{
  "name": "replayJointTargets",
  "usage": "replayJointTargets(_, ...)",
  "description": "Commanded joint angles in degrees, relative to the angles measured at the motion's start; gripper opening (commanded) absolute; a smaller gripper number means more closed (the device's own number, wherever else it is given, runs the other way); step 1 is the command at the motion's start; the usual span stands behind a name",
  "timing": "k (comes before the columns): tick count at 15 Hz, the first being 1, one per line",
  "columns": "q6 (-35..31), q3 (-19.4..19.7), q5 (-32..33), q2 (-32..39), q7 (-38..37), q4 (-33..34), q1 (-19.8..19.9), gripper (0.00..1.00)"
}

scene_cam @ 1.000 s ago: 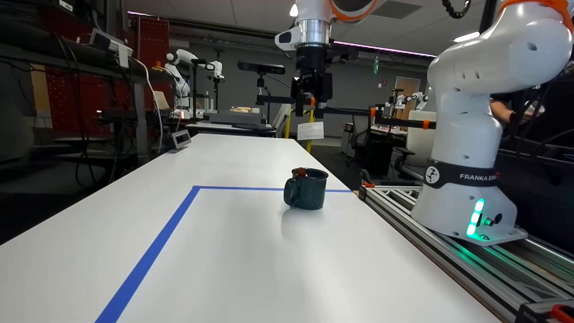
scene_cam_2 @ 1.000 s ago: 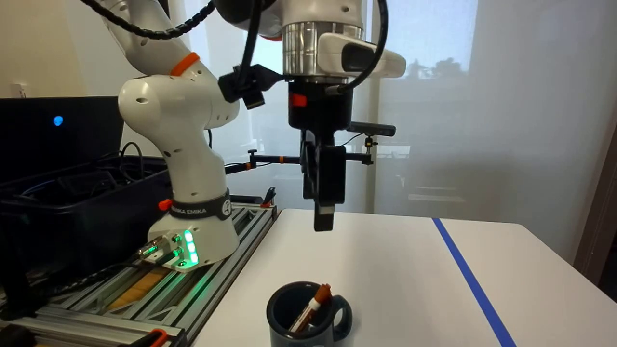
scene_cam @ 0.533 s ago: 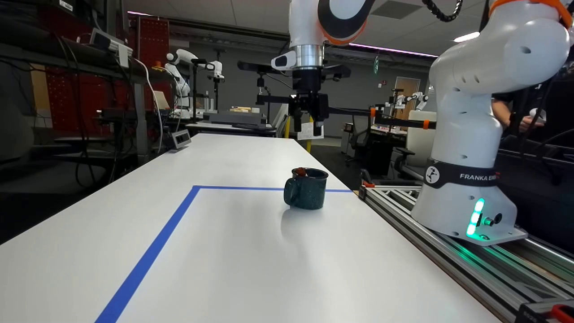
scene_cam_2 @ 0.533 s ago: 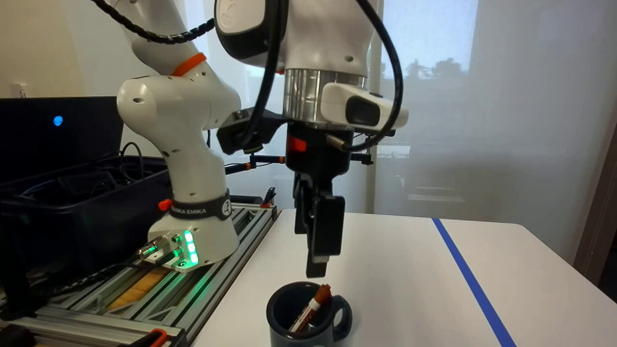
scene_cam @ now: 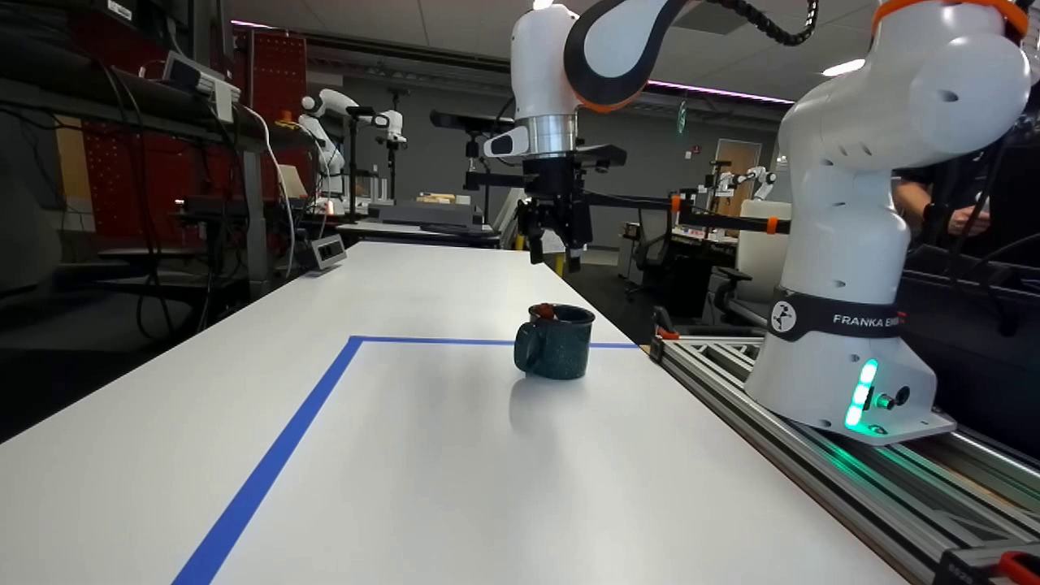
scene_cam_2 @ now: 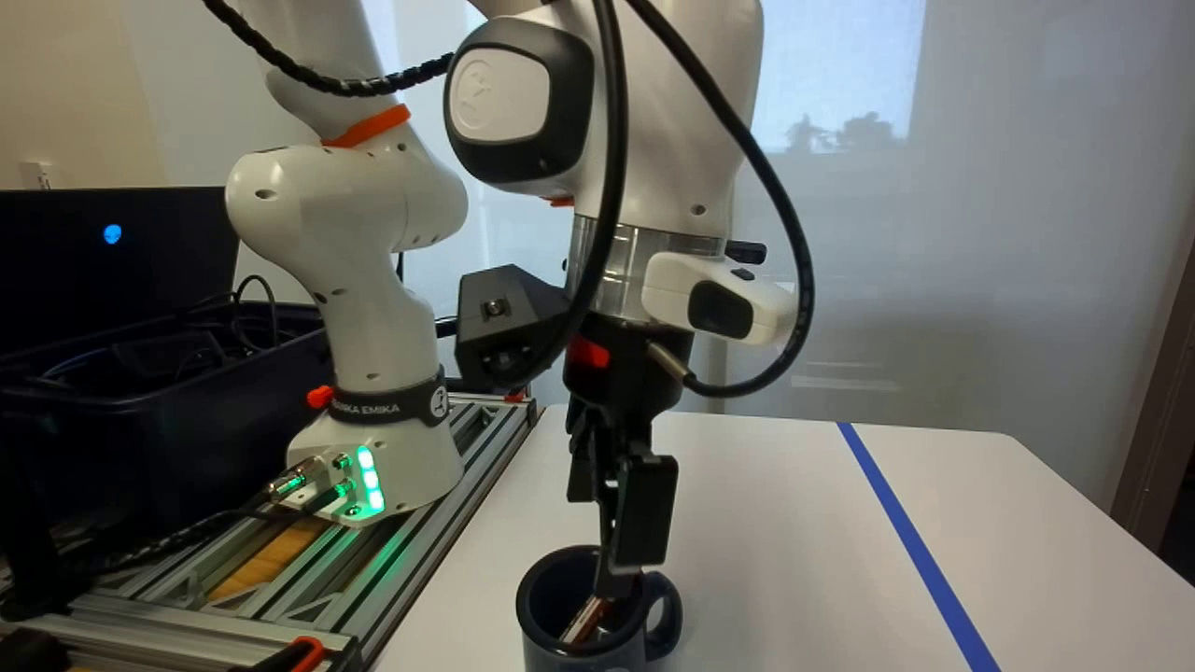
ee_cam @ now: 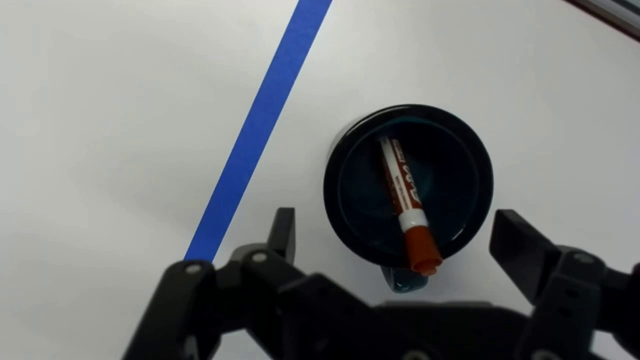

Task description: Put the marker onto the table

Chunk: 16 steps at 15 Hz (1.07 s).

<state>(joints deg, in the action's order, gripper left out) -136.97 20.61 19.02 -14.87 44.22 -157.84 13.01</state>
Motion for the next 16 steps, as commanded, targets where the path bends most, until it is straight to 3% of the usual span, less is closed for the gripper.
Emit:
replayJointTargets(1,1.0,-0.9,-2.6,0.6,2.3,0.0,-0.3,1.0)
replayJointTargets(4,2.2,-1.3,-5.3,0.8,3.0,0.0,-0.6,1.0)
replayJointTargets(16,-0.8,-1.8,-6.3,4.9,2.8,0.0,-0.2,1.0)
